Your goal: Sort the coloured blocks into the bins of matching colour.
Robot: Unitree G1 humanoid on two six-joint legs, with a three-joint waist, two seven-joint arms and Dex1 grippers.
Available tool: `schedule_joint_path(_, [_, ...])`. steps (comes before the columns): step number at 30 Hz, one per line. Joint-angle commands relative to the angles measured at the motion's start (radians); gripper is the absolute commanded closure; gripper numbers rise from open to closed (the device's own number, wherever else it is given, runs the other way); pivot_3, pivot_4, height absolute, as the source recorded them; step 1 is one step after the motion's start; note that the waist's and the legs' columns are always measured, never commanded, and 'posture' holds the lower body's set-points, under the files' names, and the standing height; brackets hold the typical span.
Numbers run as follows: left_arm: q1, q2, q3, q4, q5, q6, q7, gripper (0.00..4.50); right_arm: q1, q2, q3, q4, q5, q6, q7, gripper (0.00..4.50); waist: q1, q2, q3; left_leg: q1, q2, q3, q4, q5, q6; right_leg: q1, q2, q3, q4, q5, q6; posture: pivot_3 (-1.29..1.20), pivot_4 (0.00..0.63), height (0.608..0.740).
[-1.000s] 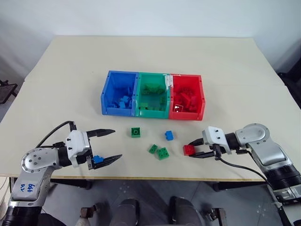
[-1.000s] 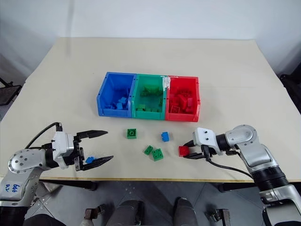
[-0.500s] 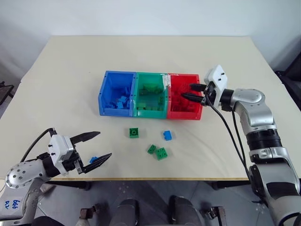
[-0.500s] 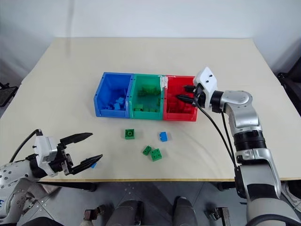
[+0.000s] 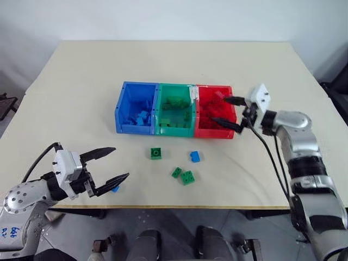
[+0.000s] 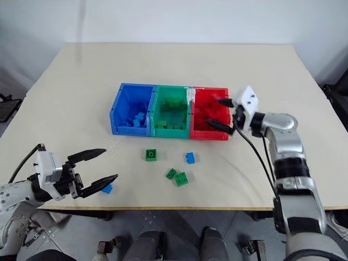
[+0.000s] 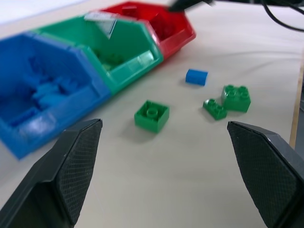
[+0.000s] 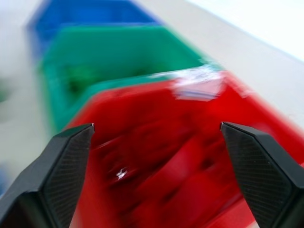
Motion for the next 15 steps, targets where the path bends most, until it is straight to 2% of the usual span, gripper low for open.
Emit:
schedule_joint_path(1, [-0.060, 0.004, -0.074, 0.030, 0.019, -0.001, -0.038, 0.00, 0.129, -0.081, -0.084, -0.144, 0.063, -0.067, 0.094, 0.03, -0.003, 0.000, 0.000, 0.000, -0.001, 0.002, 0.001, -0.001, 0.001, 0.000, 0.000, 0.000, 0.000, 0.000, 0.000, 0.00, 0.150, 0.740])
schedule_joint_path(3, [-0.117, -0.005, -0.145, 0.065, 0.053, -0.024, -0.069, 0.00, 0.223, -0.129, -0.129, -0.164, 0.071, -0.069, 0.103, 0.03, -0.008, 0.000, 0.000, 0.001, -0.002, 0.005, 0.003, -0.002, 0.002, 0.000, 0.000, 0.000, -0.001, 0.001, 0.002, 0.00, 0.150, 0.740])
schedule_joint_path(8, [-0.225, -0.038, -0.245, 0.147, 0.086, -0.043, -0.118, 0.00, 0.343, -0.185, -0.171, -0.175, 0.078, -0.037, 0.098, 0.03, -0.026, 0.000, 0.000, 0.003, 0.001, 0.009, 0.004, -0.002, 0.001, 0.000, 0.001, 0.000, -0.001, 0.001, 0.002, 0.00, 0.150, 0.740])
schedule_joint_path(12, [-0.245, -0.030, -0.238, 0.188, 0.090, -0.057, -0.137, 0.00, 0.342, -0.165, -0.116, -0.222, 0.068, -0.025, 0.096, 0.03, -0.035, 0.000, 0.000, 0.004, 0.002, 0.011, 0.004, -0.002, 0.000, 0.000, 0.001, 0.001, 0.000, 0.001, 0.002, 0.00, 0.150, 0.740])
schedule_joint_path(15, [-0.216, -0.016, -0.206, 0.199, 0.097, -0.085, -0.129, 0.00, 0.287, -0.123, -0.025, -0.287, 0.083, 0.065, 0.101, 0.03, -0.034, 0.000, 0.000, 0.005, 0.002, 0.011, 0.004, -0.002, 0.000, 0.000, 0.001, 0.001, 0.001, 0.001, 0.002, 0.00, 0.150, 0.740])
